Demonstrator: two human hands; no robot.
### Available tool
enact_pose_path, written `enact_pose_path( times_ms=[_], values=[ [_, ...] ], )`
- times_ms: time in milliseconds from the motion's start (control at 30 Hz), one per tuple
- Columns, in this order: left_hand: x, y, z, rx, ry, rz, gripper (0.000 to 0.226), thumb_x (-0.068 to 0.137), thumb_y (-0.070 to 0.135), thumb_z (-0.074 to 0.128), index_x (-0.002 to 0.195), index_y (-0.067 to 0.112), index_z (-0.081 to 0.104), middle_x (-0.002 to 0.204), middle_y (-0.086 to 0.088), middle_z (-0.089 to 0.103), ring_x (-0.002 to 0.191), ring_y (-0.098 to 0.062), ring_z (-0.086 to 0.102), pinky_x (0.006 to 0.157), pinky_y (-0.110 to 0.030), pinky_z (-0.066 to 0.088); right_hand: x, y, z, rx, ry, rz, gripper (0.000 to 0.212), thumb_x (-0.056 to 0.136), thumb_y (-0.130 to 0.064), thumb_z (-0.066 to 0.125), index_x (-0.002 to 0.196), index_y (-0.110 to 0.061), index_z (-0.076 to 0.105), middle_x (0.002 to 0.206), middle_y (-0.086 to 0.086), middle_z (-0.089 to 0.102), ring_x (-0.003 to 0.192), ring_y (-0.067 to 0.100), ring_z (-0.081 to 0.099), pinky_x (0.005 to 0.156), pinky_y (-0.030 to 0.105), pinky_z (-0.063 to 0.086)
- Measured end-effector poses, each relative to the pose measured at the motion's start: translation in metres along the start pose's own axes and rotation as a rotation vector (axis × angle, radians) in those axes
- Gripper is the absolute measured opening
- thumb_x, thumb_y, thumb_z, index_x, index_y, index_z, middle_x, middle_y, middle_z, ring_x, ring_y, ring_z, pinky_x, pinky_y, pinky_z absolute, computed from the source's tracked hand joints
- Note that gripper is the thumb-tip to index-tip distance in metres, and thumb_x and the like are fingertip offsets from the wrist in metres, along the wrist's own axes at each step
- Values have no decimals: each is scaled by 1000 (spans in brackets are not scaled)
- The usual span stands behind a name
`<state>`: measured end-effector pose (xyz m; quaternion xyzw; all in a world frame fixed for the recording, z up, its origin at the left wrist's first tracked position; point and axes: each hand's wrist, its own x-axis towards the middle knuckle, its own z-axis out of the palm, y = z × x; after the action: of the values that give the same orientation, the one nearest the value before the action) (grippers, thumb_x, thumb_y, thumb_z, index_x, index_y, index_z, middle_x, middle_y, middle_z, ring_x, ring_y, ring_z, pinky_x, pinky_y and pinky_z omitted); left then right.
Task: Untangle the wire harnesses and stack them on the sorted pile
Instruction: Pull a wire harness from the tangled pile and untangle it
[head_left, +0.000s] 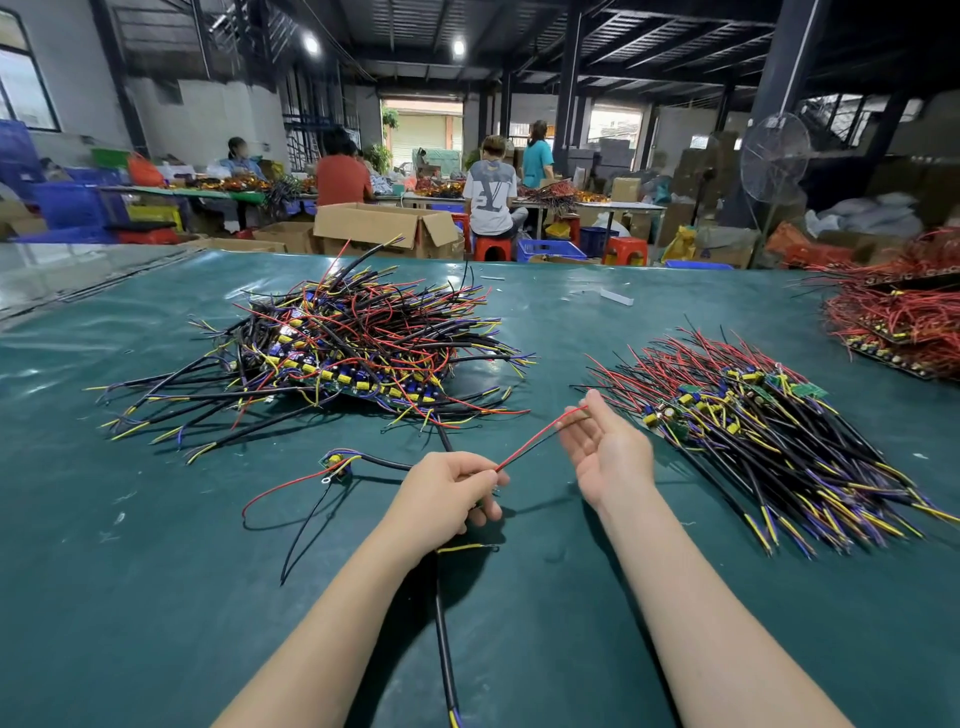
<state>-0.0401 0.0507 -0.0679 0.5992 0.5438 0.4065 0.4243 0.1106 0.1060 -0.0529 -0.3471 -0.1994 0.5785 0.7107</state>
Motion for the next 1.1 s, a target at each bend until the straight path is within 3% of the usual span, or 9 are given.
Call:
enact_pose_path(
  times_ms=[133, 433, 600, 833, 1100],
  values=[
    [1, -2, 1, -9, -1, -7, 25, 93, 10, 47, 79, 22, 64, 47, 9, 60, 41, -1, 48, 40, -12, 34, -6, 12, 3, -3, -24, 39, 25, 92, -18, 56, 71, -4, 56, 44, 1, 61, 41, 9, 61, 43, 19, 51],
    [1, 1, 2, -38, -51, -7, 24, 94, 12, 48, 80, 23, 65, 48, 9, 60, 42, 0, 48, 42, -12, 34, -8, 11, 2, -224, -56, -149, 26, 94, -13, 52, 69, -9, 60, 43, -5, 59, 40, 2, 55, 42, 16, 48],
    [1, 4, 1, -63, -93, -10, 24, 94, 14, 48, 81, 23, 65, 49, 9, 61, 44, 0, 50, 42, -12, 34, -5, 7, -2, -249, -22, -153, 27, 93, -13, 53, 68, -8, 62, 41, -6, 57, 37, 3, 52, 40, 17, 47],
    [3, 4, -6, -237, -71, -62, 23, 95, 12, 47, 83, 15, 66, 53, 7, 62, 44, -2, 50, 40, -11, 32, -3, 7, -1, -330, -44, -281, 25, 88, -6, 60, 63, -8, 60, 38, -6, 51, 34, 2, 47, 38, 16, 45],
    [4, 5, -11, -288, -161, -98, 31, 84, -6, 40, 89, 11, 65, 62, 5, 67, 50, -3, 53, 43, -13, 36, -5, 9, 2, -251, -40, -195, 32, 94, -24, 51, 68, -12, 63, 36, -6, 50, 32, 3, 47, 34, 14, 40]
  ],
)
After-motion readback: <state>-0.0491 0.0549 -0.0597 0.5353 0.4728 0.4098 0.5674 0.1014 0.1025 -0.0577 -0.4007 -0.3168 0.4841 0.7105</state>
